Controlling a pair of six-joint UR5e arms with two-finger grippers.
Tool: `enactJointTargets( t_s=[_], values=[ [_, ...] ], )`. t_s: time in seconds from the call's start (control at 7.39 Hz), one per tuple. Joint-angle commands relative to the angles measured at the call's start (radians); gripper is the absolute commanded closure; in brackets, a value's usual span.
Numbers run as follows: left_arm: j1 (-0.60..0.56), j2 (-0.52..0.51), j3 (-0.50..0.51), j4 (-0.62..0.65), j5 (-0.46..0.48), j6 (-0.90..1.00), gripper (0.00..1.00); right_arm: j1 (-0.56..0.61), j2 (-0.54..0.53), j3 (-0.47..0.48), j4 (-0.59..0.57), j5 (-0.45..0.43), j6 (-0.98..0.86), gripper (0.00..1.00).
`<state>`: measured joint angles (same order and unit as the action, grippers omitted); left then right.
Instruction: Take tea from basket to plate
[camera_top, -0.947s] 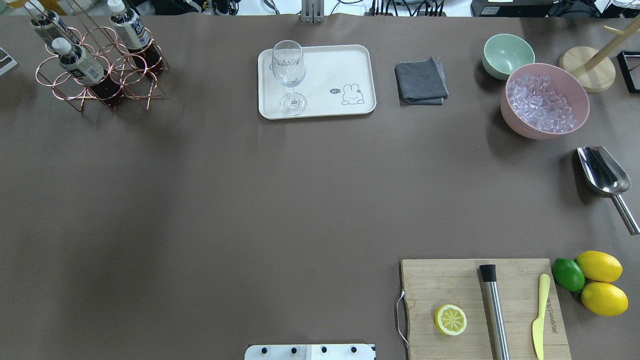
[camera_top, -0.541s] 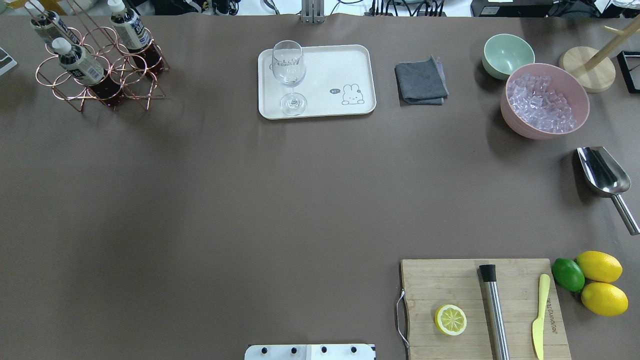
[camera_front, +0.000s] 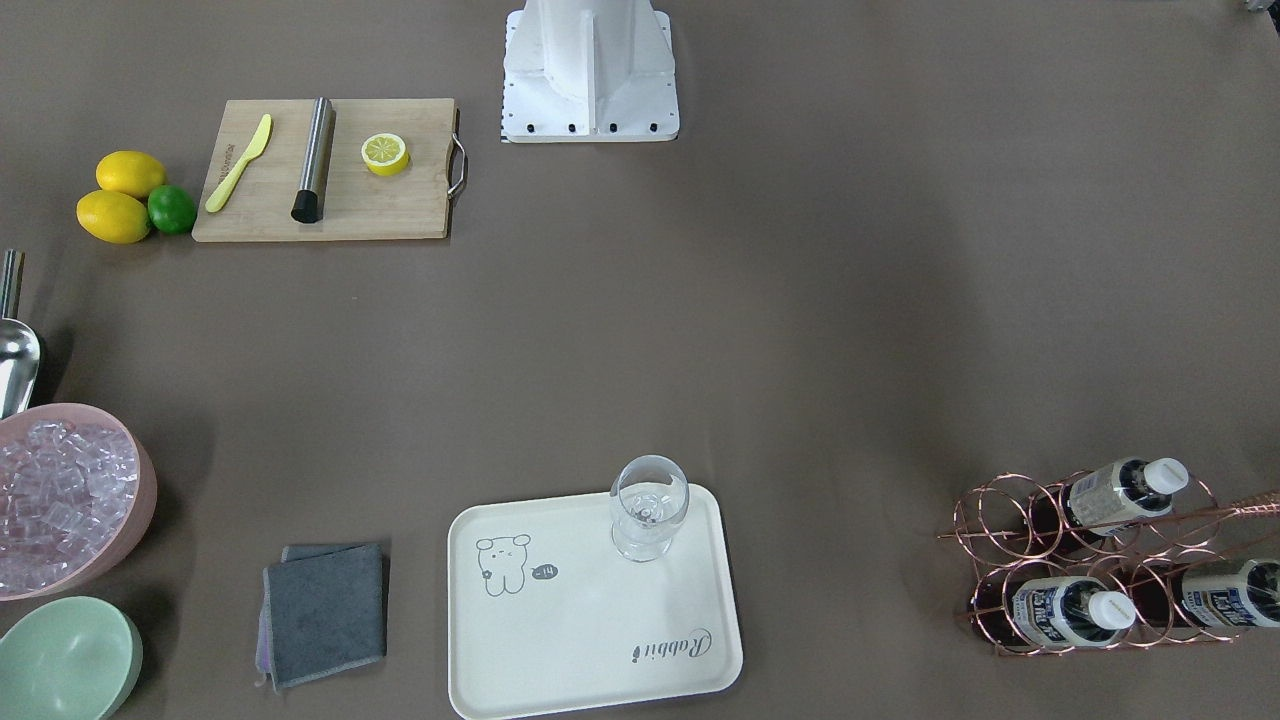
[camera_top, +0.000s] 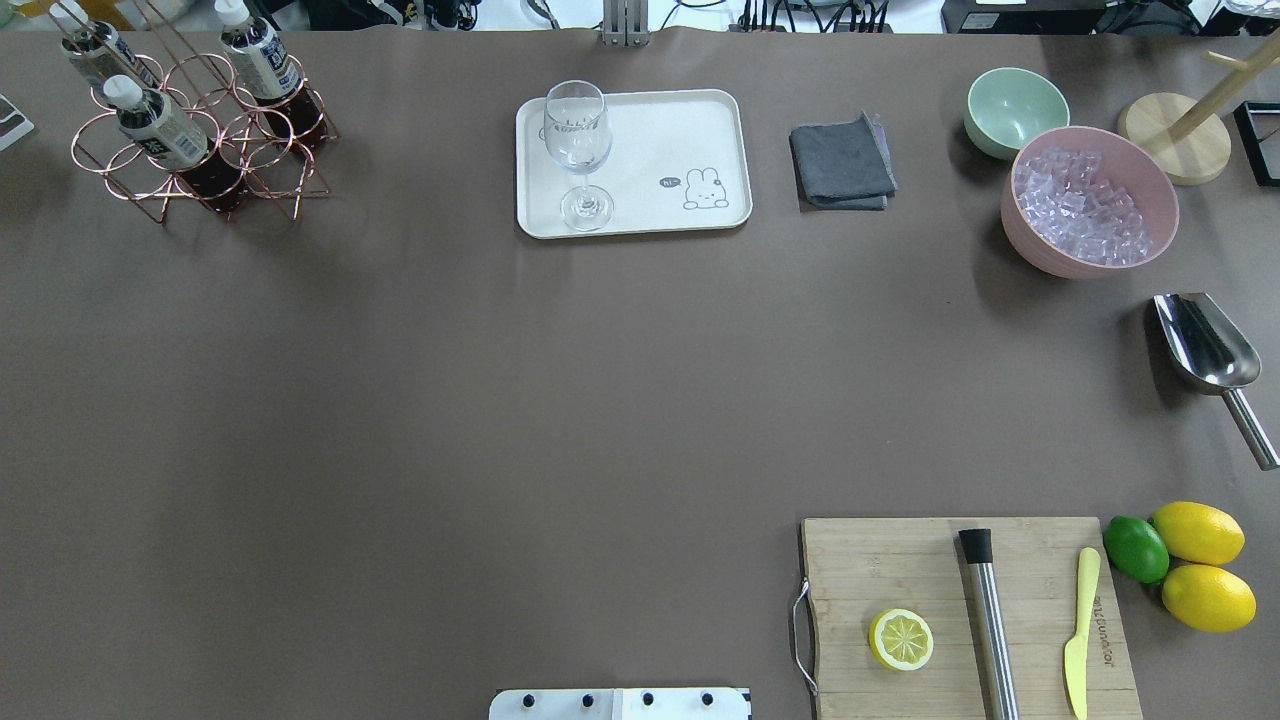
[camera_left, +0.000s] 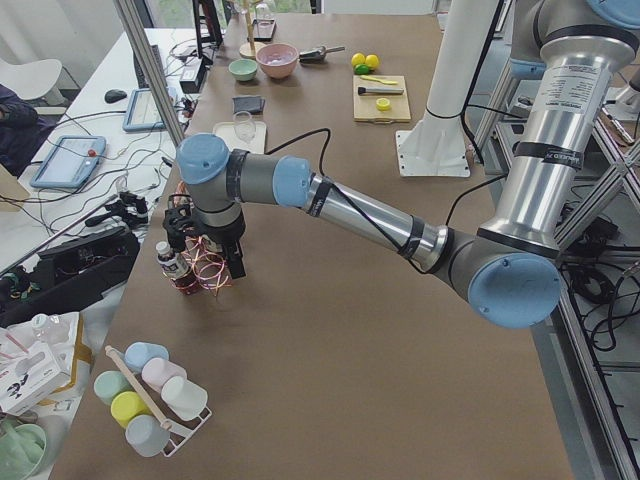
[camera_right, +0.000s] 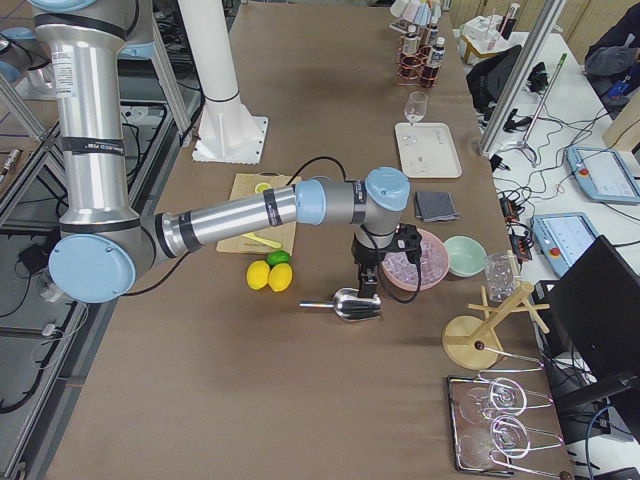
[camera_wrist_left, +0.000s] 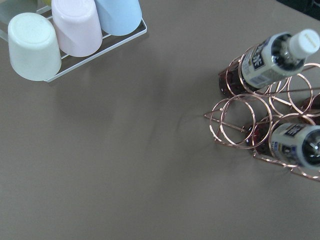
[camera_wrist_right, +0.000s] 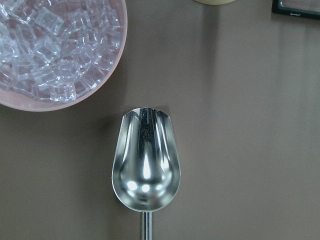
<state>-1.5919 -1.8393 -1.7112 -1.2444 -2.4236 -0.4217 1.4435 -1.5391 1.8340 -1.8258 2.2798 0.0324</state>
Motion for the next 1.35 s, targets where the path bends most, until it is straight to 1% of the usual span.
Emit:
enactJointTargets(
  t_s=[0.0,0.14,0.27,0.41,0.54,0.68,0.81,0.95,1.08,1.22],
  values=[
    [0.006,-0.171,0.083,0.008,0.0,-0.304,0.02,0.0,-0.001,0.016,-0.006,-0.003,0.003,0.0],
    [0.009,-0.231,0.129,0.009,0.0,-0.427,0.02,0.0,-0.003,0.017,-0.007,-0.003,0.003,0.0],
    [0.012,-0.291,0.198,0.008,-0.002,-0.518,0.02,0.0,-0.004,0.019,-0.007,-0.005,0.003,0.0],
    [0.05,-0.382,0.306,0.023,0.003,-0.573,0.02,0.0,-0.004,0.019,-0.007,-0.003,0.003,0.0],
    [0.062,-0.468,0.402,0.037,0.017,-0.676,0.02,0.0,-0.001,0.014,0.0,-0.006,0.003,0.0],
    [0.076,-0.488,0.41,0.037,0.017,-0.763,0.02,0.0,0.01,0.013,0.0,-0.026,0.004,0.0],
    [0.125,-0.495,0.416,0.03,0.023,-0.852,0.02,-0.003,0.016,0.01,0.002,-0.042,0.032,0.0],
    [0.145,-0.526,0.453,0.028,0.061,-0.909,0.02,-0.008,0.027,0.011,0.002,-0.042,0.103,0.0],
    [0.151,-0.523,0.461,-0.001,0.063,-1.012,0.02,-0.009,0.03,0.008,0.003,-0.051,0.125,0.0],
    [0.153,-0.515,0.466,-0.038,0.063,-1.055,0.02,-0.015,0.03,-0.002,0.032,-0.057,0.127,0.0]
  ],
)
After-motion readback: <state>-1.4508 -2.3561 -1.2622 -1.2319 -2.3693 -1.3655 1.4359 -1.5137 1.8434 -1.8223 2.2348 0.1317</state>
